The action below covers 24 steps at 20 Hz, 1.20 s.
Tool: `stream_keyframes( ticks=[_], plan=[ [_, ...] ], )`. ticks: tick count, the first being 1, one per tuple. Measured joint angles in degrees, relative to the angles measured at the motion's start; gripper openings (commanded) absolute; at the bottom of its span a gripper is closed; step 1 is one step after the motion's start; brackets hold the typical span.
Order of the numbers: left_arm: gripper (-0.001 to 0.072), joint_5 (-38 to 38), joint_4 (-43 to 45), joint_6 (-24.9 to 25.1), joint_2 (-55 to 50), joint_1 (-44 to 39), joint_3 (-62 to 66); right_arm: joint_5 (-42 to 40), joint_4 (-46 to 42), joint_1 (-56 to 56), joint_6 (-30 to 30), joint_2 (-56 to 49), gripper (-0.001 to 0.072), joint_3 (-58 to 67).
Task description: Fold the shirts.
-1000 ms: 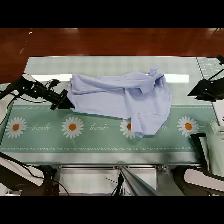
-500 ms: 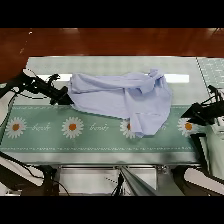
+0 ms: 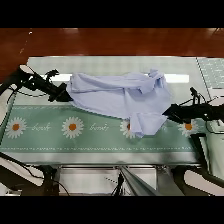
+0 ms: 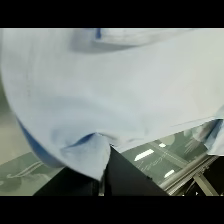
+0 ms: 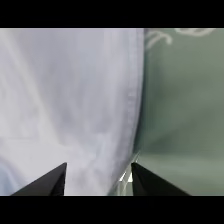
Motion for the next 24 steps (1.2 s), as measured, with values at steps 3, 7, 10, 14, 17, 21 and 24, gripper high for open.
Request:
stream_keyframes(
  ticks=[3, 7, 10, 14, 17, 21, 24],
  plan=[
    [0.0024, -0.1, -0.1, 0.3, 0.0, 0.0, 0.1, -6.4, 1.0, 3.7, 3.2, 0.0, 0.0025, -0.4],
    [0.0023, -0.2, -0.1, 2.0, 1.3, 0.0, 1.9, -9.7, 1.8, 5.2, 2.5, 3.2, 0.0024, 1.8],
    [0.0023, -0.2, -1.1, 3.9, 4.7, 0.0, 7.4, -10.5, 2.1, 5.6, -0.3, 9.0, 0.0024, 7.8],
    [0.0023, 2.5, -8.5, 5.2, 13.4, 0.9, 19.5, -12.1, 2.2, 5.8, -2.1, 17.8, 0.0023, 20.7],
    [0.0023, 7.4, -14.4, 5.6, 22.0, 2.0, 29.8, -14.3, 1.7, 5.8, -2.6, 23.0, 0.0023, 32.0],
    [0.0024, 13.9, -17.1, 8.7, 35.3, 2.6, 37.7, -17.5, -4.7, 5.8, 0.2, 28.0, 0.0024, 46.7],
    [0.0023, 16.2, -13.3, 9.9, 45.6, 2.7, 39.4, -17.0, -12.1, 5.8, 4.9, 31.3, 0.0023, 54.9]
  ],
)
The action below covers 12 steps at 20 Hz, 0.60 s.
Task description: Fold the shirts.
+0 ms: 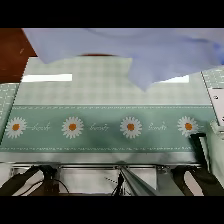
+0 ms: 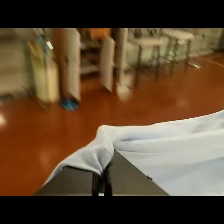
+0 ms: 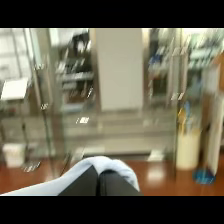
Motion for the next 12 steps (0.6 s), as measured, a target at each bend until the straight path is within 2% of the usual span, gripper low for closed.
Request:
stream_keyframes(
  ticks=[7, 12],
  plan=[
    [0.0023, -5.4, 19.5, -9.4, 18.0, 0.1, 0.3, 12.2, -11.8, 0.0, 7.2, 6.5, 0.0023, 12.0],
    [0.0024, -20.2, 25.8, -15.0, 20.3, 0.1, -2.6, 22.3, -16.2, 0.0, 9.5, 6.7, 0.0023, 15.8]
  ],
)
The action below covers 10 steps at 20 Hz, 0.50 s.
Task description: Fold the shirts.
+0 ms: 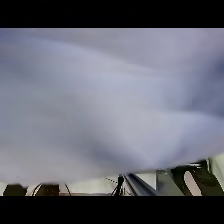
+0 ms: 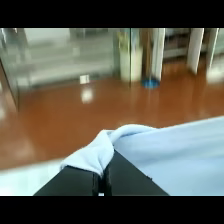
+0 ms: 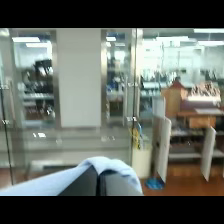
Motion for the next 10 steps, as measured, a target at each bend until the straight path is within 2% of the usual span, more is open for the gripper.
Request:
stream_keyframes(
  ticks=[3, 5, 8, 10],
  plan=[
    [0.0024, -8.7, 1.1, -1.8, -0.2, 0.0, -6.0, 11.0, -4.2, 0.0, -1.7, -2.6, 0.0023, 0.7],
    [0.0024, -11.8, 1.6, -2.4, -0.4, 0.0, -11.3, 20.0, -5.6, 0.4, -3.8, -6.2, 0.0022, 0.9],
    [0.0024, -13.4, 2.1, -2.9, -1.6, 0.0, -19.5, 29.4, -6.0, 1.8, -5.7, -14.7, 0.0023, 1.0],
    [0.0024, -11.8, 2.2, -3.0, -3.7, 0.0, -24.7, 33.1, -5.9, 3.8, -6.7, -22.4, 0.0023, 1.0]
  ],
)
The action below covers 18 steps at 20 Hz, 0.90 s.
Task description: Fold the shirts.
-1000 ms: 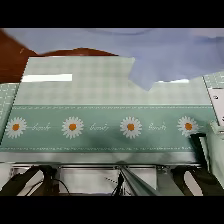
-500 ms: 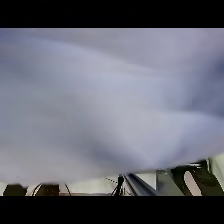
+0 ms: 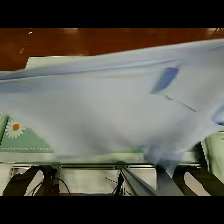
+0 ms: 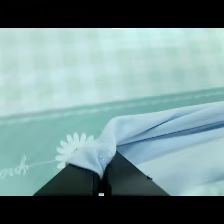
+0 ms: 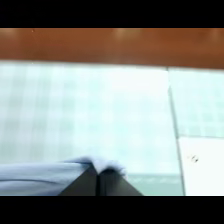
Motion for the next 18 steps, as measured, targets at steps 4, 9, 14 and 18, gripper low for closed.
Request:
stream_keyframes(
  ticks=[4, 9, 14, 18],
  plan=[
    [0.0024, 7.4, 0.3, 1.9, -8.8, 0.0, -6.3, -1.6, 0.0, 4.2, -1.2, -15.4, 0.0023, 0.1],
    [0.0025, 20.3, -4.4, 5.0, -26.6, 0.0, -8.3, -13.2, 1.9, 6.0, 0.5, -29.9, 0.0023, 0.1],
    [0.0025, 34.2, -12.8, 10.1, -40.5, 0.0, -8.7, -23.4, 4.5, 6.4, 4.4, -40.1, 0.0023, 0.1],
    [0.0025, 42.2, -14.8, 11.5, -47.0, -0.5, -8.8, -28.3, 6.6, 6.5, 6.1, -46.3, 0.0024, 0.1]
  ],
)
